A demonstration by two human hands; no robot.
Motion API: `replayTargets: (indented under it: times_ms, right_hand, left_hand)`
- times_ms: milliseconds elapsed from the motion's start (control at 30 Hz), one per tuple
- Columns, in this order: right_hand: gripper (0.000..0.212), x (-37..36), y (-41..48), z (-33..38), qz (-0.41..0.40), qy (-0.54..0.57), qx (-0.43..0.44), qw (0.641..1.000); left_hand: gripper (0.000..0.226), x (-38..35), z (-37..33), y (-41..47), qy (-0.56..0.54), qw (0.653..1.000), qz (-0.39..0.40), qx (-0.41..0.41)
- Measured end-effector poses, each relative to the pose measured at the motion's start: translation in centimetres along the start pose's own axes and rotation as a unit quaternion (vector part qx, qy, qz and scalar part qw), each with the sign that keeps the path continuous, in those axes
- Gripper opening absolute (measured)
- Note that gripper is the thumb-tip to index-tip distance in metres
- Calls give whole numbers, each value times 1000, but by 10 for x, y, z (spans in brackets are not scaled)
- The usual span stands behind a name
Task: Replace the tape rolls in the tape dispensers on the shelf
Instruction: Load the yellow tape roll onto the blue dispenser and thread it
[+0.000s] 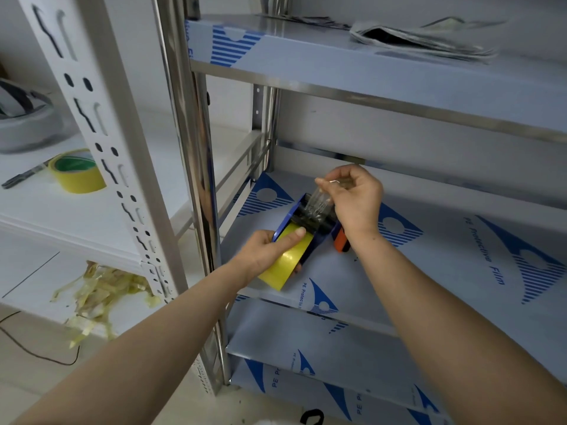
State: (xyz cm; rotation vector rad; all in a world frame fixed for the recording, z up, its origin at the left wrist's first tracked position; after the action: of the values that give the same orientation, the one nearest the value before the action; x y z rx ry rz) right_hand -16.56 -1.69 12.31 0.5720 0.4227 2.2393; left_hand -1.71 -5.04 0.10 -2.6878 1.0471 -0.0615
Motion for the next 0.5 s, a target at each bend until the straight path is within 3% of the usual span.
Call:
replayTargets:
  times_ms: [100, 233, 500]
  right_hand:
    - [31, 2, 7, -1, -8, -9, -9, 1000]
    - [30, -1, -2, 12, 6, -3, 24, 1000]
    - [8, 3, -26, 47, -13, -3, 176, 984]
  left_hand:
    - [7, -8, -2, -2, 50, 997, 54, -3]
    - [20, -3, -2, 0, 36, 998, 38, -19]
    - [25, 3, -5, 1, 5, 1000, 11, 7]
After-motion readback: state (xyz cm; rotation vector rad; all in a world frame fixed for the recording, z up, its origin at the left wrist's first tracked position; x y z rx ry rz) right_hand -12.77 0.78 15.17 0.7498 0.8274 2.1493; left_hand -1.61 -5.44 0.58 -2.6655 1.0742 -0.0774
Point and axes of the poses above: each hand's wrist, its own y-axis towards the middle knuckle, its own x-axis out of the back of the hand, z = x × y, the point moved 10 cm from there along y, towards the middle knuckle, and after that the axes turned 4 degrees about -y, right-handed, at the moved point
